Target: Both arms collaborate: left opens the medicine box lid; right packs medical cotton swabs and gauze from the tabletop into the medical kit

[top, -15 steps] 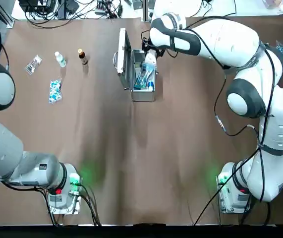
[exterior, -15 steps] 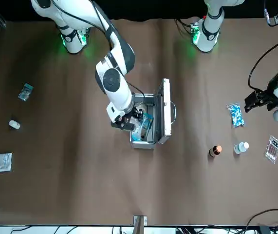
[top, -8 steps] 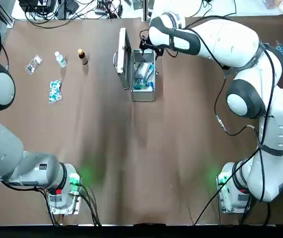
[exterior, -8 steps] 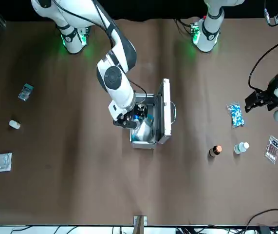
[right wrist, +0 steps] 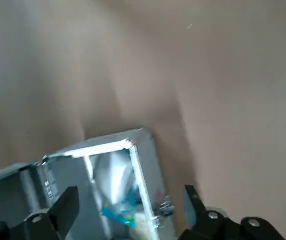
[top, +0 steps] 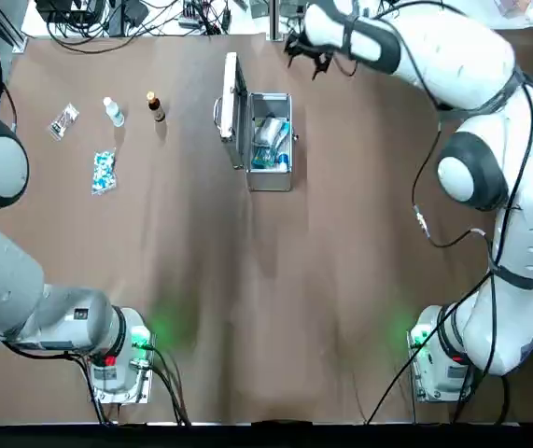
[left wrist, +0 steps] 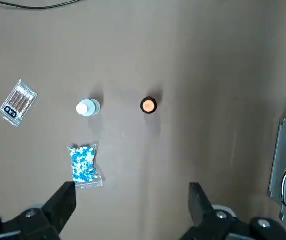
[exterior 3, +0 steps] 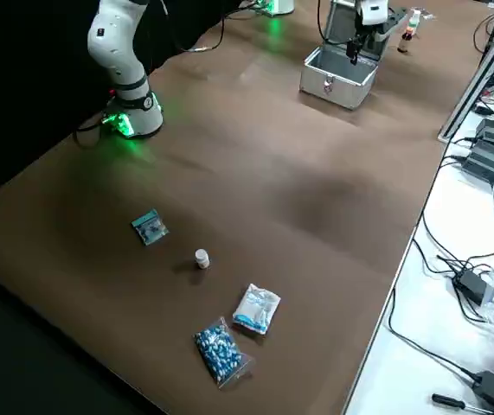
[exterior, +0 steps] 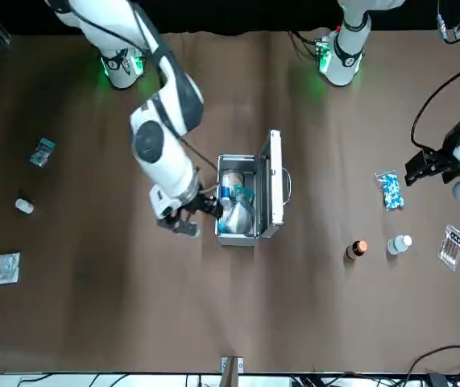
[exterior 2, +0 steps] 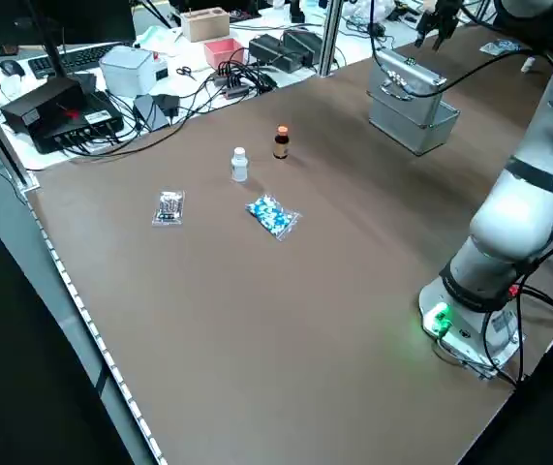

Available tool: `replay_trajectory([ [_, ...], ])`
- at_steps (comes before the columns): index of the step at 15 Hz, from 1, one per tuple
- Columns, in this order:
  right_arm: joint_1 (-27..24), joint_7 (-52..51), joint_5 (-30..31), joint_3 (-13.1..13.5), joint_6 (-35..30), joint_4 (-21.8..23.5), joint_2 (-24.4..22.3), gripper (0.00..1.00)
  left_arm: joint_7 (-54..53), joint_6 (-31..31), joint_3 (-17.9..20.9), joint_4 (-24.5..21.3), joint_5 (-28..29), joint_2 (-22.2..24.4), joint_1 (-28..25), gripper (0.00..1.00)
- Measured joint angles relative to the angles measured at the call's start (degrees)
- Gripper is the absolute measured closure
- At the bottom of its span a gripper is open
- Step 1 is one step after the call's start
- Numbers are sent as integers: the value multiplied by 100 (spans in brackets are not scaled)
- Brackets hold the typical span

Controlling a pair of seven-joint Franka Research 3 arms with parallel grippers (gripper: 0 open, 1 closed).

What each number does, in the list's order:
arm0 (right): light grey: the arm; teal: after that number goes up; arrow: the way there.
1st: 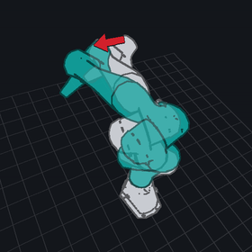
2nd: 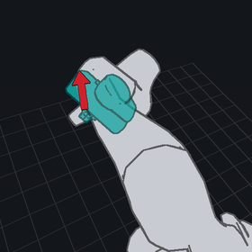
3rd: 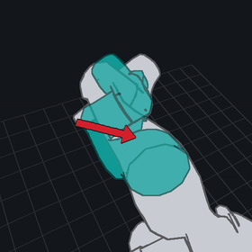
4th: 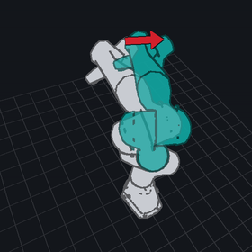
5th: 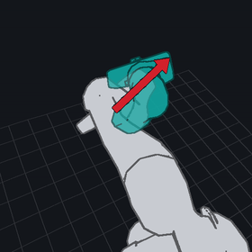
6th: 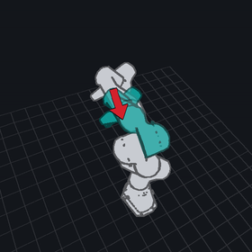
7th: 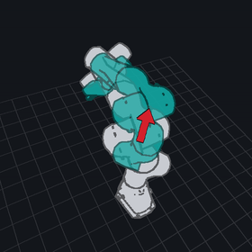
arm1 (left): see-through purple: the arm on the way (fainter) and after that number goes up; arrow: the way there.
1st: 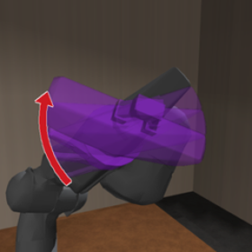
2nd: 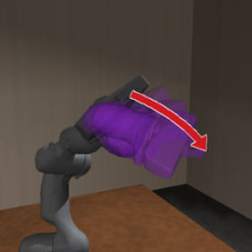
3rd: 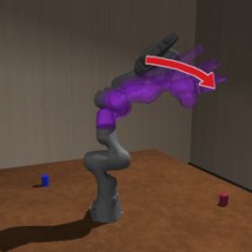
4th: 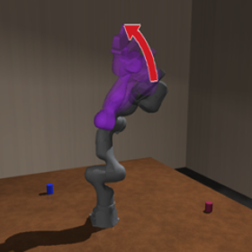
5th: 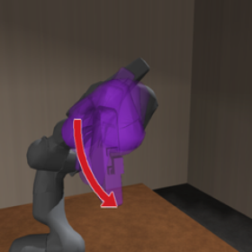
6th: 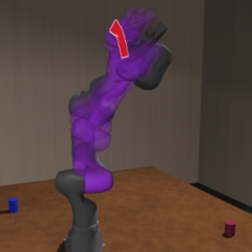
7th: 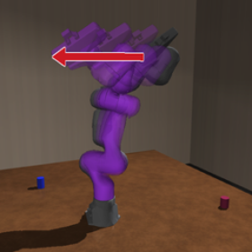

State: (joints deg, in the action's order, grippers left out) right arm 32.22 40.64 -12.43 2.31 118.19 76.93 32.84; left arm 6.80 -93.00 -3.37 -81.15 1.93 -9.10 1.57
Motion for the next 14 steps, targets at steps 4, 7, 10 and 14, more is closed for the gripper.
replay_trajectory([
  [4,-696,-1010,7,30,-936,-46,-449,7,0,0,1,0,0,0,-1,0],
  [7,-1397,-2133,93,54,-1713,-59,-839,7,0,0,0,-1,0,0,5,0],
  [10,-2314,-3430,126,68,-2465,-70,-1218,7,0,0,-2,-1,0,0,6,0],
  [14,-3144,-4142,295,68,-2988,-71,-1677,2,0,0,-2,-1,0,0,6,0],
])
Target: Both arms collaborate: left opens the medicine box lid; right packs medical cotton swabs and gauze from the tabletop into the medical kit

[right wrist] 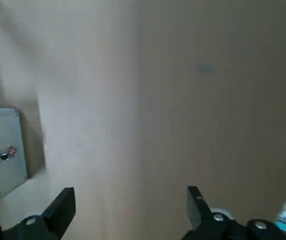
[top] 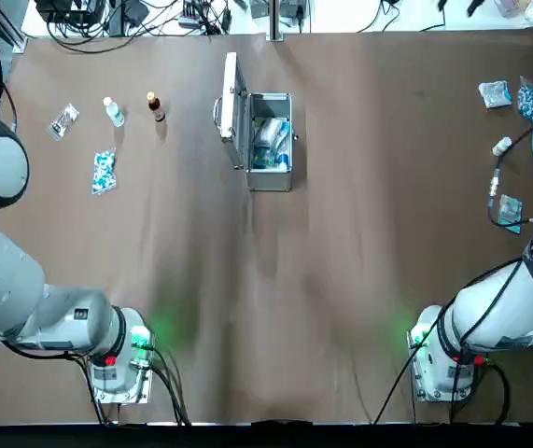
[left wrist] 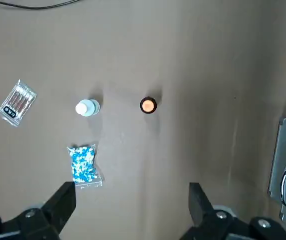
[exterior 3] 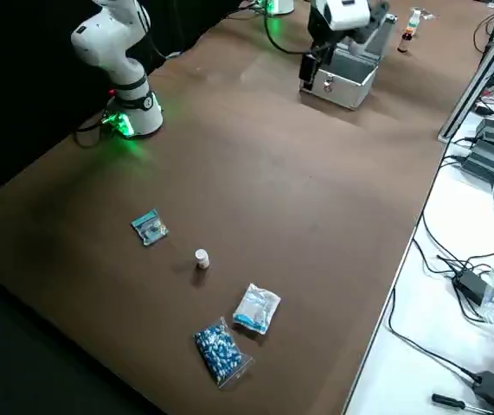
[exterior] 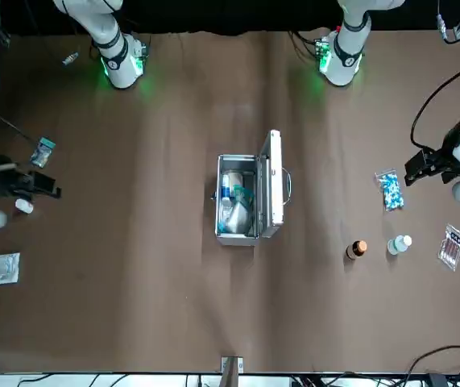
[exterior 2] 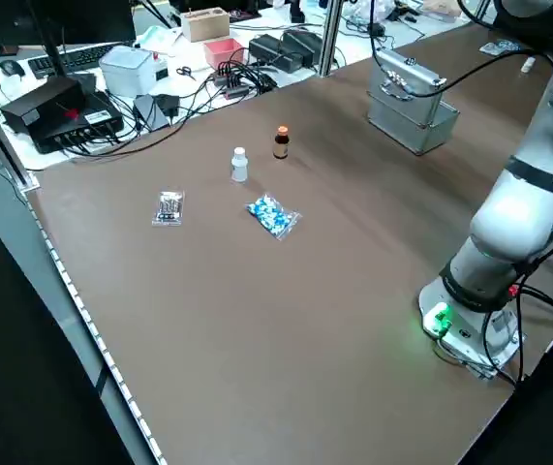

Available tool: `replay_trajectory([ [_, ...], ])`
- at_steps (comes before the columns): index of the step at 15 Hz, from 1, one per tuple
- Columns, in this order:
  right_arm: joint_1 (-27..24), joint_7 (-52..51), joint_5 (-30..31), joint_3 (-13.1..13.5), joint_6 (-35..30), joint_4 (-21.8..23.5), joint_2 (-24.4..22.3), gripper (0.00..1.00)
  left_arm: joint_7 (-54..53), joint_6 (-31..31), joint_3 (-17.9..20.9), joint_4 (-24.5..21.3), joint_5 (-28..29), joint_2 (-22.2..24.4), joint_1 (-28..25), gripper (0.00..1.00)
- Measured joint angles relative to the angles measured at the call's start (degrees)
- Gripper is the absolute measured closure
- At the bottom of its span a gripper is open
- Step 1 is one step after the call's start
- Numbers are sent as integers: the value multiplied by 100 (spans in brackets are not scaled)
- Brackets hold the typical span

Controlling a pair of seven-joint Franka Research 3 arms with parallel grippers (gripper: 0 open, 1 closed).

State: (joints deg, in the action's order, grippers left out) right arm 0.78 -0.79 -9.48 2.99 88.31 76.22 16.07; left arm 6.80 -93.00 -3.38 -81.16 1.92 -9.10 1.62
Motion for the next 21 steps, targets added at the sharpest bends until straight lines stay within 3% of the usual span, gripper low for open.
replay_trajectory([
  [6,-237,31,257,-4,-372,46,-767,1,0,0,0,-1,0,0,0,0],
  [10,-276,32,359,-50,-228,543,-1245,1,0,0,0,0,0,0,-1,0],
  [21,-1,149,538,-190,140,1439,-1718,1,0,0,6,8,0,0,-24,0],
])
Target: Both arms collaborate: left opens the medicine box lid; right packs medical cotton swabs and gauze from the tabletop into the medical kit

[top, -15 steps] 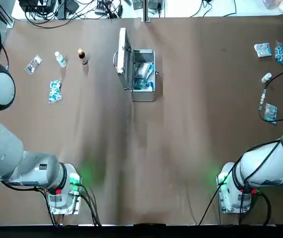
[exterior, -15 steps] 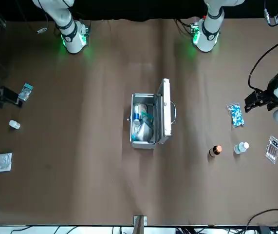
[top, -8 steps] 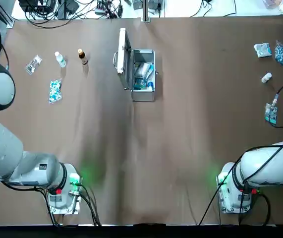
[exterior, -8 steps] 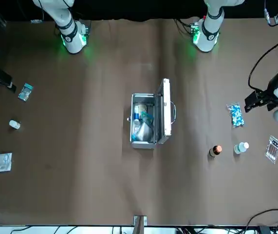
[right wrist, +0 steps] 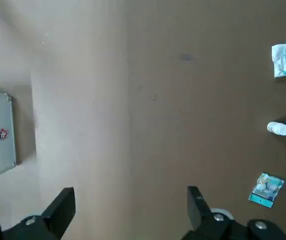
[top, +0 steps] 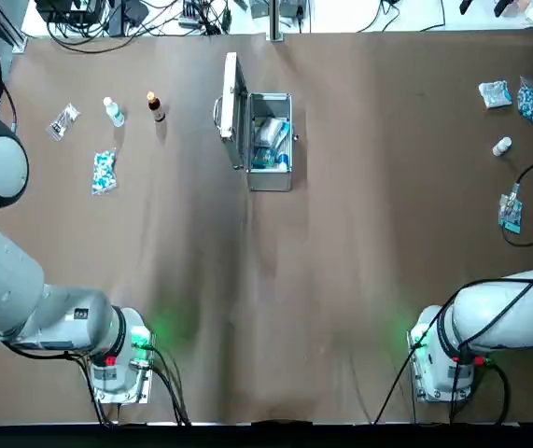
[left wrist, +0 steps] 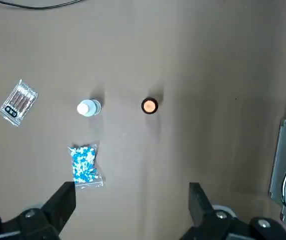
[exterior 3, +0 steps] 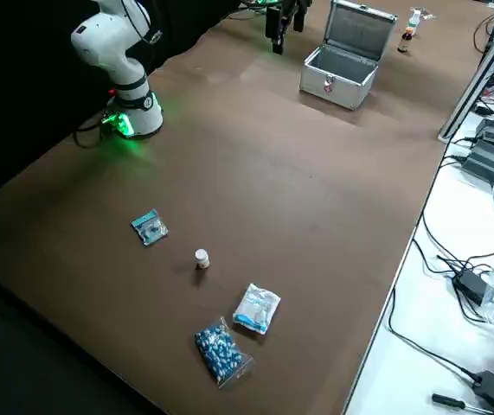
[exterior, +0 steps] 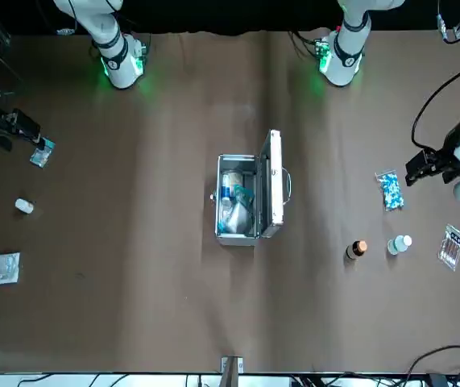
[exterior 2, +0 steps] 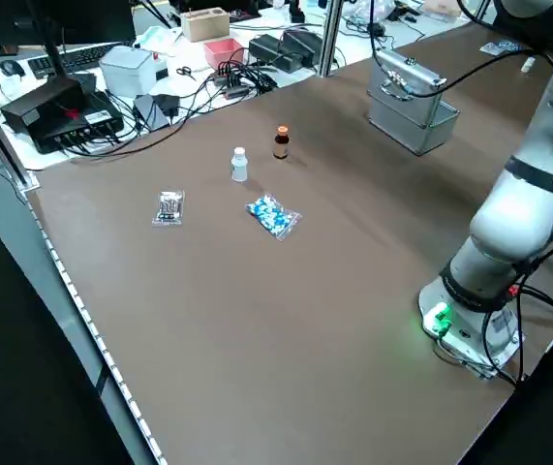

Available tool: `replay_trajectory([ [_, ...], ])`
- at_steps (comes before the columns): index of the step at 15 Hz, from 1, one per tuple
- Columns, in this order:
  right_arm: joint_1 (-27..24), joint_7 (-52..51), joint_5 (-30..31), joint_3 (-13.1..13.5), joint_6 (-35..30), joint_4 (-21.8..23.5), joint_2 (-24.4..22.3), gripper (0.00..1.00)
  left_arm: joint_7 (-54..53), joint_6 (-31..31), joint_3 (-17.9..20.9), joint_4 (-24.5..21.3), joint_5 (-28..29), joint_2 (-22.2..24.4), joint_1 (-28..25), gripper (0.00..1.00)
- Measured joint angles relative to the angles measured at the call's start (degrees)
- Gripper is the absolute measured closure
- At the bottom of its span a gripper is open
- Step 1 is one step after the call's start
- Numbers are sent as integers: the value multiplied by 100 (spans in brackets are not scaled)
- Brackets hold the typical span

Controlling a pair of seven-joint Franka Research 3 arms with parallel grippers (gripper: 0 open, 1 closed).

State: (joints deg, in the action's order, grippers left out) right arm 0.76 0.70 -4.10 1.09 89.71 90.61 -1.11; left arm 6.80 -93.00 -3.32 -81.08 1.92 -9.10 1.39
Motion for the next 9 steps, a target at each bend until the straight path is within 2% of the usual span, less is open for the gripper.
replay_trajectory([
  [6,12,1,158,34,536,136,-16,2,0,0,14,94,0,78,-23,0],
  [9,5,1,512,38,249,-16,-71,1,6,0,13,98,0,112,-23,0],
])
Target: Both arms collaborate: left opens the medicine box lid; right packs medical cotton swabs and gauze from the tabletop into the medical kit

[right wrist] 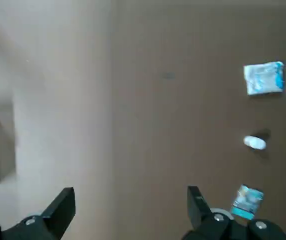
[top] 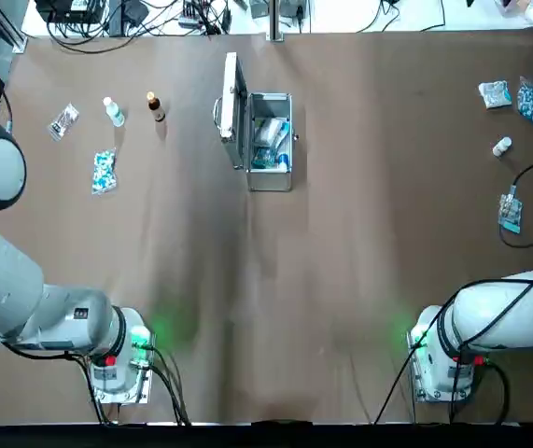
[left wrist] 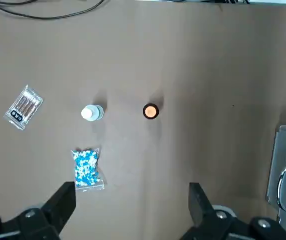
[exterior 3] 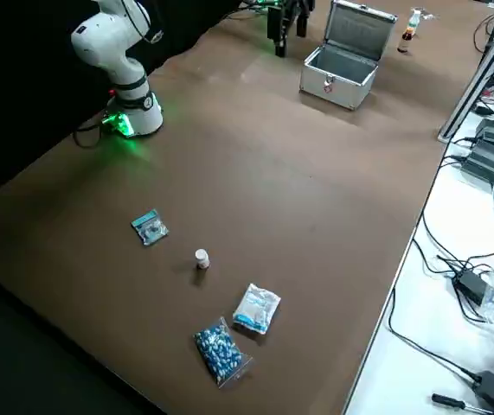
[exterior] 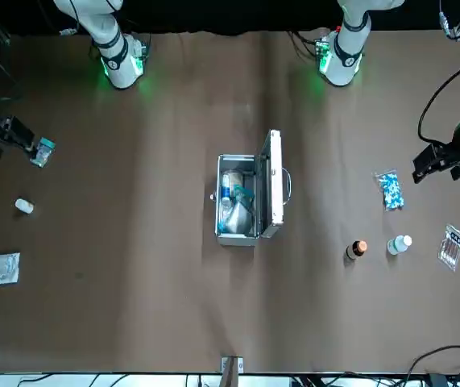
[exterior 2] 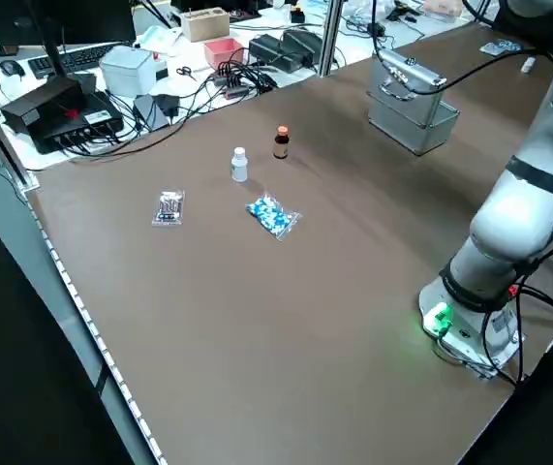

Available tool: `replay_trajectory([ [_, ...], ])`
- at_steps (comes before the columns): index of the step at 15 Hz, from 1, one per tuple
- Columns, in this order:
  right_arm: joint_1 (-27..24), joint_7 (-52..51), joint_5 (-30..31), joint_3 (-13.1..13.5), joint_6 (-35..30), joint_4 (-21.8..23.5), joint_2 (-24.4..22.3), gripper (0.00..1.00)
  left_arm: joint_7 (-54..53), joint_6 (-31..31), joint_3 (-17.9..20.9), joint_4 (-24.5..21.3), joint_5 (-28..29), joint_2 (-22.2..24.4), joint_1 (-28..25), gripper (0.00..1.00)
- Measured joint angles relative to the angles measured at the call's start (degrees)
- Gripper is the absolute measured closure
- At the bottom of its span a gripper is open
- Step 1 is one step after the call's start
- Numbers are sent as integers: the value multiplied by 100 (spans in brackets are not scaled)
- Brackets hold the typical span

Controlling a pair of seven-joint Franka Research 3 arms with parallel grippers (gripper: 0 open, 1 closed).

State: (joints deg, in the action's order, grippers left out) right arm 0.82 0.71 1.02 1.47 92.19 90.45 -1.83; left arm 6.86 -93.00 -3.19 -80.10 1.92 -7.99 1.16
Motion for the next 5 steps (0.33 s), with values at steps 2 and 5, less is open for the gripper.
replay_trajectory([
  [2,-5,0,51,6,-145,-53,-42,2,0,0,-2,0,0,0,0,0],
  [5,-11,0,57,17,-173,-59,-53,1,0,0,-2,15,0,30,1,0],
])
